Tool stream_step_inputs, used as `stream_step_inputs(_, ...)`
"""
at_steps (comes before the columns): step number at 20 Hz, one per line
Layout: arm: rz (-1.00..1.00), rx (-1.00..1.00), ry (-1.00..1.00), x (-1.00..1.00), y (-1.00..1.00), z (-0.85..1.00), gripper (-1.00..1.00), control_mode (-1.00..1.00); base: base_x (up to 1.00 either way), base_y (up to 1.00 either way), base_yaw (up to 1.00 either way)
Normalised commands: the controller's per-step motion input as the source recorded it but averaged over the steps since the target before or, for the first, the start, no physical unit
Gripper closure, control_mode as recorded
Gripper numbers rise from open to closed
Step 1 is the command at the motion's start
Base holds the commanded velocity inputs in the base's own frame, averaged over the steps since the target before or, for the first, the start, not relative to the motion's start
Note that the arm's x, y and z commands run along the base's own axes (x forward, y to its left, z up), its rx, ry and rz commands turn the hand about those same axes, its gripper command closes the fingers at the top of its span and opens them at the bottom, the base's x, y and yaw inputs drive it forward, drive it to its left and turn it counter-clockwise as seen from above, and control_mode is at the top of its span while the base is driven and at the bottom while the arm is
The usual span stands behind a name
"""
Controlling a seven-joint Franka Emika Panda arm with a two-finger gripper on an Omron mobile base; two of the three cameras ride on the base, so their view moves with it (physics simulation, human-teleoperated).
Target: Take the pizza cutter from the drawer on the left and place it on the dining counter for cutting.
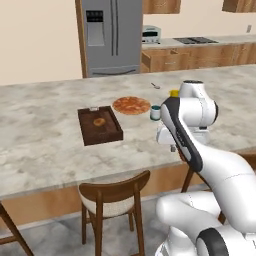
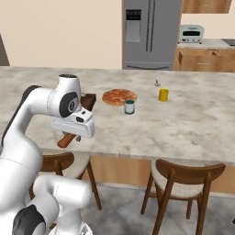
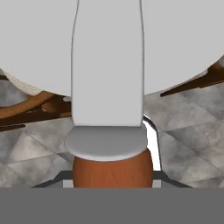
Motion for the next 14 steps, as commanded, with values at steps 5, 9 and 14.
stream_step_inputs(5, 0.0, 0.0, 0.0, 0.0, 0.0, 0.0, 1.0, 1.0, 0.28, -0.58, 0.03)
stream_step_inputs(9, 0.0, 0.0, 0.0, 0.0, 0.0, 0.0, 1.0, 1.0, -0.01, -0.65, 0.0)
stream_step_inputs(14, 0.0, 0.0, 0.0, 0.0, 0.0, 0.0, 1.0, 1.0, 0.36, -0.2, 0.01)
